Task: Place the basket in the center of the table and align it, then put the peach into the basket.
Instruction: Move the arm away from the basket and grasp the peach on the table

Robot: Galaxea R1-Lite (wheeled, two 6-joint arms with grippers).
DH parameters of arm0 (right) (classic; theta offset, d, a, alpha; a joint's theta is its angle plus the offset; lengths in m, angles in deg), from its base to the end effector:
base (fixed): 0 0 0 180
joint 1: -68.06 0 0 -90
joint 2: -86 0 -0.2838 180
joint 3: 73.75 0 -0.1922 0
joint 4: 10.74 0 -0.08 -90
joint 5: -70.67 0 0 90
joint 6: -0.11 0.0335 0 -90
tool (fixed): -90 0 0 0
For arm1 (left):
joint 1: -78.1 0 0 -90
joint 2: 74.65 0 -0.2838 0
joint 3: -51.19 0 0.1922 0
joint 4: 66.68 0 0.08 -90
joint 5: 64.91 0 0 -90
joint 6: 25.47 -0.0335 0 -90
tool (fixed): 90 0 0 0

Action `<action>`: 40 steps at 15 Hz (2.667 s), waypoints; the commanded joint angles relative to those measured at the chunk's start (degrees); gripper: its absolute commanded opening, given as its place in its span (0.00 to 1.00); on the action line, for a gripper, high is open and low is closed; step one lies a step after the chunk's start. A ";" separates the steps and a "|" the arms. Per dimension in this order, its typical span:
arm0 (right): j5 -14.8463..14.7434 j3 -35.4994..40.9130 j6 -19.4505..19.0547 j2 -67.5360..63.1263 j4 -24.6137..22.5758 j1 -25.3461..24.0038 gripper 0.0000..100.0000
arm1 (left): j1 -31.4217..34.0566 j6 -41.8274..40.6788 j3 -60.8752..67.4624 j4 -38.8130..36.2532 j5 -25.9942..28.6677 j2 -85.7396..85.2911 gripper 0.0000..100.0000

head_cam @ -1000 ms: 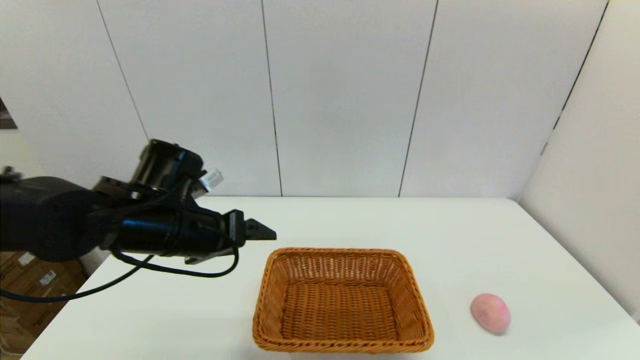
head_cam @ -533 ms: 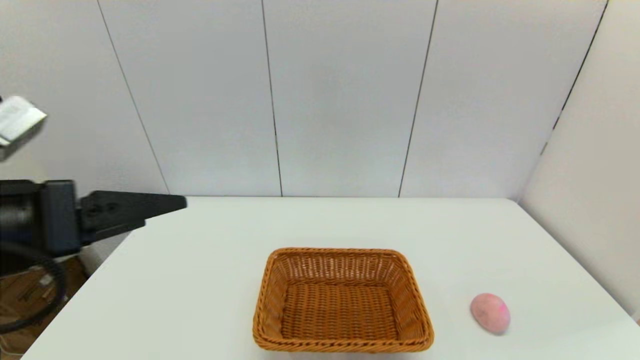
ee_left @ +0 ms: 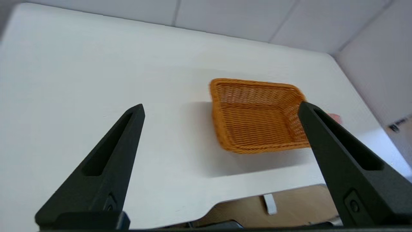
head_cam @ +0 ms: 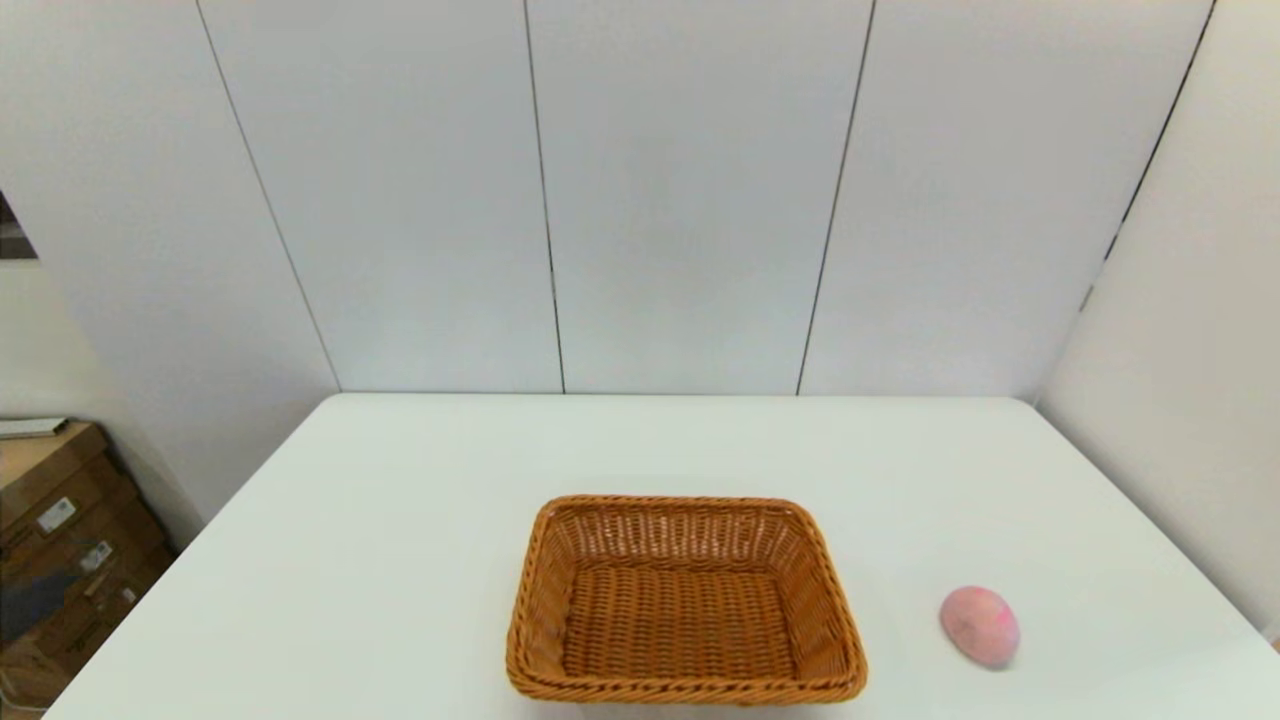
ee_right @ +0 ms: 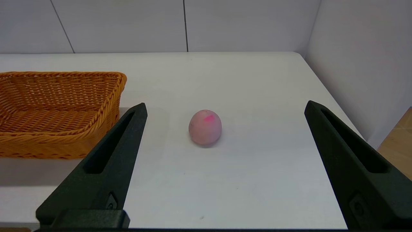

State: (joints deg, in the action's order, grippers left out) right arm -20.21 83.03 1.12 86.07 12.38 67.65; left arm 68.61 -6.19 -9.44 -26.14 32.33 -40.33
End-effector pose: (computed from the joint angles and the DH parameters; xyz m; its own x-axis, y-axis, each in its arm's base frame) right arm 0.0062 -0.0005 0.0760 1.0000 -0.0082 0.0030 0.0081 0.9998 0.0177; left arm 0.0463 -0.0120 0.2174 0.9276 -0.2828 -0.2439 0.1881 0.9179 -0.3493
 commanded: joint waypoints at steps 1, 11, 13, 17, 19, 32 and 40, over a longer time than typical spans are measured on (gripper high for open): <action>0.00 0.01 0.04 -0.07 0.00 -0.02 1.00 | 6.33 -2.85 9.56 0.25 -0.03 -16.65 1.00; 0.00 0.01 0.04 -0.07 0.00 -0.02 1.00 | 9.50 -17.88 37.42 -17.60 -8.56 -34.40 1.00; 0.09 -1.48 -1.01 -0.07 1.23 -0.02 1.00 | 9.50 -15.07 37.51 -17.60 -8.91 -34.40 1.00; 1.23 -17.66 -1.36 -23.01 15.38 -0.20 1.00 | 9.50 -15.07 37.51 -17.60 -9.00 -34.40 1.00; 1.14 -21.70 -1.54 -45.16 13.62 -0.46 1.00 | 9.50 -15.15 37.51 -17.60 -9.00 -34.40 1.00; -4.92 -27.68 -1.10 -120.31 -28.92 -7.06 1.00 | 9.50 -15.07 37.51 -17.60 -9.00 -34.40 1.00; -4.84 -29.08 -0.13 -115.39 -28.48 -7.06 0.00 | 9.50 -14.98 37.51 -17.60 -9.00 -34.40 1.00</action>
State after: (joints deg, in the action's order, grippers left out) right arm -25.00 53.50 0.92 -31.62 -16.33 60.65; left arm 78.08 -21.20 28.07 -43.72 23.35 -74.72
